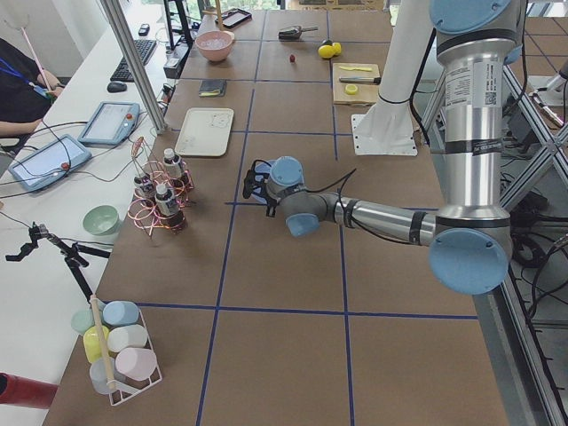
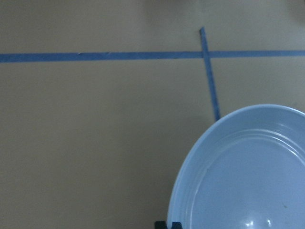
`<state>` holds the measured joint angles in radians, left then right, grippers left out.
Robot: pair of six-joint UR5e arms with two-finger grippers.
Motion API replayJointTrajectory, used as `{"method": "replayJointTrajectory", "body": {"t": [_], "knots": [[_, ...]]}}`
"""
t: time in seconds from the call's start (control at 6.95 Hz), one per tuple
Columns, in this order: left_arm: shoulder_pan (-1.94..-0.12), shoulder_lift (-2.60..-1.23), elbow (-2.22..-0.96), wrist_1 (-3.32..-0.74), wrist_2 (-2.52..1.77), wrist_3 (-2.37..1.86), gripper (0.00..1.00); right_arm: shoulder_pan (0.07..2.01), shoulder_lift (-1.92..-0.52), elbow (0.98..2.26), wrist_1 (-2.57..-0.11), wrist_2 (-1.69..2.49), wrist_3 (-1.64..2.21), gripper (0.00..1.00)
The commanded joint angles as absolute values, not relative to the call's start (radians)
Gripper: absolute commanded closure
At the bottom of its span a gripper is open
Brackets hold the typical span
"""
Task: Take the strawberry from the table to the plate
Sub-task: 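Slide the light blue plate with the left gripper toward the table center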
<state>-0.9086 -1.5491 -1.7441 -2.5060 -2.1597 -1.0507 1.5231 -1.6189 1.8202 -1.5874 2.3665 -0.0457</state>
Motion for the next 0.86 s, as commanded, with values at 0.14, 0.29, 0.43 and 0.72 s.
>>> {"method": "replayJointTrajectory", "body": {"t": [0.14, 0.29, 0.43, 0.72], "knots": [[-0.625, -1.970, -1.695, -2.169, -1.869, -1.288, 1.00, 1.523, -1.637, 1.819, -1.588, 2.367, -0.044, 0.00], [-0.558, -2.046, -1.659, -2.158, -1.827, -1.308, 1.00, 1.525, -1.637, 1.818, -1.588, 2.367, -0.044, 0.00], [-0.517, -2.083, -1.625, -2.157, -1.800, -1.308, 1.00, 1.525, -1.637, 1.818, -1.588, 2.367, -0.044, 0.00], [-0.496, -2.080, -1.611, -2.160, -1.778, -1.305, 1.00, 1.525, -1.637, 1.816, -1.588, 2.365, -0.044, 0.00]]}}
